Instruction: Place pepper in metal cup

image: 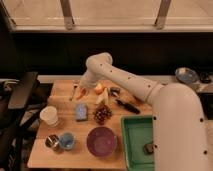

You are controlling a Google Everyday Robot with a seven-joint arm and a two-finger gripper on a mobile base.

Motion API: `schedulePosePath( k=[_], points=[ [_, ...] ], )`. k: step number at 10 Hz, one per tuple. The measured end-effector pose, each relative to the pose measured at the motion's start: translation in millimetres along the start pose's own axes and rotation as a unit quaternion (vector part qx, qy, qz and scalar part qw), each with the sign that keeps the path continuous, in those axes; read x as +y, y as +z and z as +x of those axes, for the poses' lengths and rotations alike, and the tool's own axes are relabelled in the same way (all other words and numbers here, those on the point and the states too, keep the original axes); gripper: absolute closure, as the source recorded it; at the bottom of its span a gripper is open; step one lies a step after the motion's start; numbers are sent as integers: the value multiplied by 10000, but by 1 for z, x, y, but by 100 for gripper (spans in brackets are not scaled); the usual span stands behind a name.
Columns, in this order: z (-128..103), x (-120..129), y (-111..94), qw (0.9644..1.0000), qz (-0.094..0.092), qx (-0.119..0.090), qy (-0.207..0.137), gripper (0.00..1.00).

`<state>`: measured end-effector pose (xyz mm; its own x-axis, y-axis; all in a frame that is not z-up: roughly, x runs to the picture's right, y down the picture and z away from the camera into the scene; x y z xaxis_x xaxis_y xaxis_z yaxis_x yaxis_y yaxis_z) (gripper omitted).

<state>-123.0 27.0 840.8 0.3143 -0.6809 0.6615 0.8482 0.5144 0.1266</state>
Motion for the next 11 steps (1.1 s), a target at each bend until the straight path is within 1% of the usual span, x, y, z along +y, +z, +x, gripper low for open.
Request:
schedulePosePath(
  k=[1, 2, 3, 4, 5, 6, 7, 11],
  points=[
    [-23, 2, -2, 9999, 27, -66, -123, 100],
    [-39, 3, -3, 9998, 36, -114, -171, 100],
    [-62, 3, 0, 9995, 27, -189, -237, 100],
    [-91, 3, 3, 9990, 31, -310, -316, 100],
    [-110, 5, 5, 9986, 32, -392, -353, 100],
    [-122, 7, 6, 9983, 31, -448, -377, 100],
    [-126, 6, 6, 9981, 32, -468, -397, 100],
    [-126, 6, 6, 9982, 35, -464, -390, 100]
  ],
)
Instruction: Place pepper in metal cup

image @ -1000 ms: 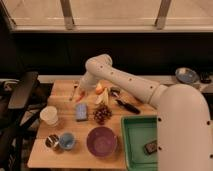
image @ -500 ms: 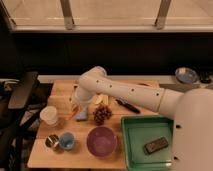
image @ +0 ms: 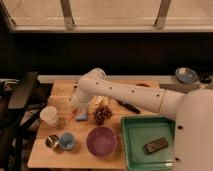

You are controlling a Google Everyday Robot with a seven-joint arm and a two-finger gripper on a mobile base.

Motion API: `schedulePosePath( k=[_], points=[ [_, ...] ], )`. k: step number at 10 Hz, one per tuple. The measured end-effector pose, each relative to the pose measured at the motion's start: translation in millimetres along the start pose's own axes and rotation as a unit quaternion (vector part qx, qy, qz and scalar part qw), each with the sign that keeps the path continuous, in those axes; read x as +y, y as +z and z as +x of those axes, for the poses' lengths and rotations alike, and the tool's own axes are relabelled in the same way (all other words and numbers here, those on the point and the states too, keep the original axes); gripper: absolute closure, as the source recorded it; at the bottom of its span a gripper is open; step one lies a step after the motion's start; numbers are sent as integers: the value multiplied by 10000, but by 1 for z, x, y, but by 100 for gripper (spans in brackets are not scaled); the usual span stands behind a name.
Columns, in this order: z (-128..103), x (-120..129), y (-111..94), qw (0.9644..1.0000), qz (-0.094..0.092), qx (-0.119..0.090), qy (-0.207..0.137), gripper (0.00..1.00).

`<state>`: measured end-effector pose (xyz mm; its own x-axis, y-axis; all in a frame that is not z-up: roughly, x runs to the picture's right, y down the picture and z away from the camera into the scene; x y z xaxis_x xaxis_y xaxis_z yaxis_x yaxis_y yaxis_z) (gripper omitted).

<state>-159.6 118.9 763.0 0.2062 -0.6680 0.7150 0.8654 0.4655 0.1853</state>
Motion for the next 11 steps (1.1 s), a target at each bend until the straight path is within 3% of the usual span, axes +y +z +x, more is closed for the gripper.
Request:
schedulePosePath(
  k=[3, 4, 7, 9, 11],
  points=[
    [-1, -1, 1, 10000, -31, -3, -30, 100],
    [-7, -4, 2, 9997, -132, 10, -183, 100],
    [-49, -10, 8, 9976, -249, -17, -642, 100],
    [-88, -16, 18, 9957, -164, -119, -904, 100],
    [-115, -28, 28, 9950, 160, -239, -954, 100]
  ],
)
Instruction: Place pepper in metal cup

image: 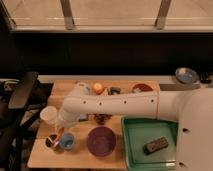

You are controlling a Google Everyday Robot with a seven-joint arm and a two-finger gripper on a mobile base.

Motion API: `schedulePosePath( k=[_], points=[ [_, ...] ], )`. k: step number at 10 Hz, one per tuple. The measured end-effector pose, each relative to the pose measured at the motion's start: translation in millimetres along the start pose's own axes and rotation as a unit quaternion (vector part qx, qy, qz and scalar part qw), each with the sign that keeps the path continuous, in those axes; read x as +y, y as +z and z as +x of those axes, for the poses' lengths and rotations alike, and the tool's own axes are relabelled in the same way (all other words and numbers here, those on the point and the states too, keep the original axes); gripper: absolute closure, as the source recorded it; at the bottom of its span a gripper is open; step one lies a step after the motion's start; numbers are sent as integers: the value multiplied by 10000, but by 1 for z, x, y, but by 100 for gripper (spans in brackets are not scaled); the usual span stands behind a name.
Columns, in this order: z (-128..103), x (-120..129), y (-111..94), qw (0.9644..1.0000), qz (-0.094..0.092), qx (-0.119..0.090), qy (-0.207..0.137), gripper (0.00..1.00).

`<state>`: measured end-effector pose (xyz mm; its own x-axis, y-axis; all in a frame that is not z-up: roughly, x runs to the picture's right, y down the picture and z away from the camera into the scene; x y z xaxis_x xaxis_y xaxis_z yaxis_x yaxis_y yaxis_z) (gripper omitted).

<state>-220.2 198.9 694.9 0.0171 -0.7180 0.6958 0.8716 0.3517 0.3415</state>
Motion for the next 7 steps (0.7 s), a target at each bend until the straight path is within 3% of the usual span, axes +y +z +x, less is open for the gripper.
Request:
schedulePosePath(
  k=[3, 7],
  points=[
    [-14, -22, 14, 9977, 619, -138, 253, 100],
    [-14, -22, 14, 9976, 630, -141, 261, 100]
  ],
)
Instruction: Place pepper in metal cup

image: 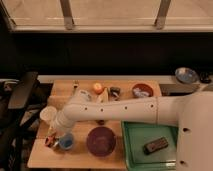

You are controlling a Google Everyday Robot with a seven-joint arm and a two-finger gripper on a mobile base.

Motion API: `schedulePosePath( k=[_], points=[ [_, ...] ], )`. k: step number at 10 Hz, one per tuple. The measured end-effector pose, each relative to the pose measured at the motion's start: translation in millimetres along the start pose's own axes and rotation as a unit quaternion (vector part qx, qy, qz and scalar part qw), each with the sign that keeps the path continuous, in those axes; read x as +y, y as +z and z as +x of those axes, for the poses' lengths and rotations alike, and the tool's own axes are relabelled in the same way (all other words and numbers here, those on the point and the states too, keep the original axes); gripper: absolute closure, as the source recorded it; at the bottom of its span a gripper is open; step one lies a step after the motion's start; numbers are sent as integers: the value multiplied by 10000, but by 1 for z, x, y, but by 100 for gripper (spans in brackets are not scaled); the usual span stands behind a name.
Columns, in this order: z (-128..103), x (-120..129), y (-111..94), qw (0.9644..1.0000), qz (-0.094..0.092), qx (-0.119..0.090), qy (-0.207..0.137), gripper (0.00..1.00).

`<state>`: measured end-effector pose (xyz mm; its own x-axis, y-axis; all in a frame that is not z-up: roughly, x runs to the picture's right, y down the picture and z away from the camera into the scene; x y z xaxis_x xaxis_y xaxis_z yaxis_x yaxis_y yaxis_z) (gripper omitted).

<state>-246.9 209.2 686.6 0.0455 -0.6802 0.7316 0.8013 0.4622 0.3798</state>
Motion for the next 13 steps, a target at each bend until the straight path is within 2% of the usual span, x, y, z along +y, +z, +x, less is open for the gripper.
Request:
schedulePosePath(
  k=[4, 7, 11, 12, 13],
  points=[
    [-3, -1, 5, 10000, -30, -51, 9, 100],
    [-16, -1, 31, 9997, 5, -252, 33, 100],
    [-28, -2, 33, 9995, 61, -292, 50, 100],
    [-30, -1, 33, 9995, 72, -291, 71, 98],
    [-32, 1, 34, 9995, 85, -303, 103, 90]
  ],
)
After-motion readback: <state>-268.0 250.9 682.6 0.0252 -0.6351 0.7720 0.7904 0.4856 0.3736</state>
